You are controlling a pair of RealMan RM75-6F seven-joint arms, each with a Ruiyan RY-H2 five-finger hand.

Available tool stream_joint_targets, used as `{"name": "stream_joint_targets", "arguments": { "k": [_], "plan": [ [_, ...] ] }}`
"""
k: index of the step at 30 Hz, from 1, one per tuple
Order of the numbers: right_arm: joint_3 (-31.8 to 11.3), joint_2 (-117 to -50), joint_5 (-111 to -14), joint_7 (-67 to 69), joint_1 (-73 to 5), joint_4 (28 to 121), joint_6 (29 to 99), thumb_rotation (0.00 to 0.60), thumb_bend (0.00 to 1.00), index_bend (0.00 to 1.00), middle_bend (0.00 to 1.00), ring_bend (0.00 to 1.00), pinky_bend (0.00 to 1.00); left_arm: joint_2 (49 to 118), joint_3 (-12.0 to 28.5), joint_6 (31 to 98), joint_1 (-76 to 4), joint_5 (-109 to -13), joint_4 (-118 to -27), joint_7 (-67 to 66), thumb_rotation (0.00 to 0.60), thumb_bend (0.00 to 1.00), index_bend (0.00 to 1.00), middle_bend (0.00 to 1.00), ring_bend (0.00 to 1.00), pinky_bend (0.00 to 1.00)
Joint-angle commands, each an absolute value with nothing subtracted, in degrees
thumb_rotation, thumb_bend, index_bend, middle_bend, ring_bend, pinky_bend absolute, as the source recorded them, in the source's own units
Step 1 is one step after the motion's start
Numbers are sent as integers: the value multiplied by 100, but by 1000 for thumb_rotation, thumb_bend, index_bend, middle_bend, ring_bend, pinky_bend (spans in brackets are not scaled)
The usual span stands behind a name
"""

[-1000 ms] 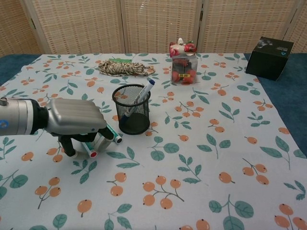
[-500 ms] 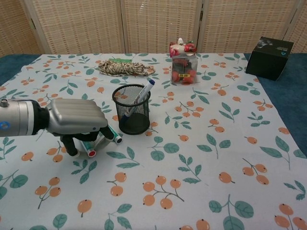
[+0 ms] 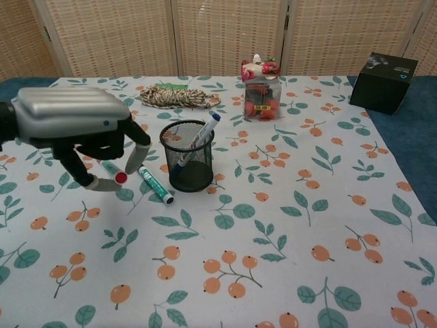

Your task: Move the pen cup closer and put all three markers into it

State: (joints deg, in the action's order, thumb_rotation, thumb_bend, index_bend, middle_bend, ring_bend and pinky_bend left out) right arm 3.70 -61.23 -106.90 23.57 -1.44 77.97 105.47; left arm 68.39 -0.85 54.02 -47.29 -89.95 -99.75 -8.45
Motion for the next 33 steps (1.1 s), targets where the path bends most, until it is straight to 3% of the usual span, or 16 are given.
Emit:
{"name": "stream_joint_targets", "arguments": {
  "k": [1,7,16,24,33],
  "plan": [
    [353,-6114,-10645,2406,-176,7803,10499,600,49,0,0,0,0,6132,375,5998,-4429,-8507,-10981,-672,600,353,635,1000,943,926],
    [308,-6089,-10509,2576,-270,7810,10326,600,49,0,0,0,0,5980,1061,5912,-4514,-7376,-11711,249,600,353,637,1000,946,928],
    [235,-6059,-10343,2813,-294,7744,10305,600,49,0,0,0,0,6623,1900,5402,-4996,-5769,-11556,1269,600,353,637,1000,947,929],
    [193,-6063,-10306,2974,-268,7638,10419,600,49,0,0,0,0,7407,2108,5225,-5412,-5184,-11058,1253,600,354,637,1000,947,929],
    [201,-6052,-10338,3082,-155,7540,10656,600,49,0,0,0,0,8071,1945,5039,-5456,-5690,-10171,1486,600,354,636,1000,947,929]
  ]
}}
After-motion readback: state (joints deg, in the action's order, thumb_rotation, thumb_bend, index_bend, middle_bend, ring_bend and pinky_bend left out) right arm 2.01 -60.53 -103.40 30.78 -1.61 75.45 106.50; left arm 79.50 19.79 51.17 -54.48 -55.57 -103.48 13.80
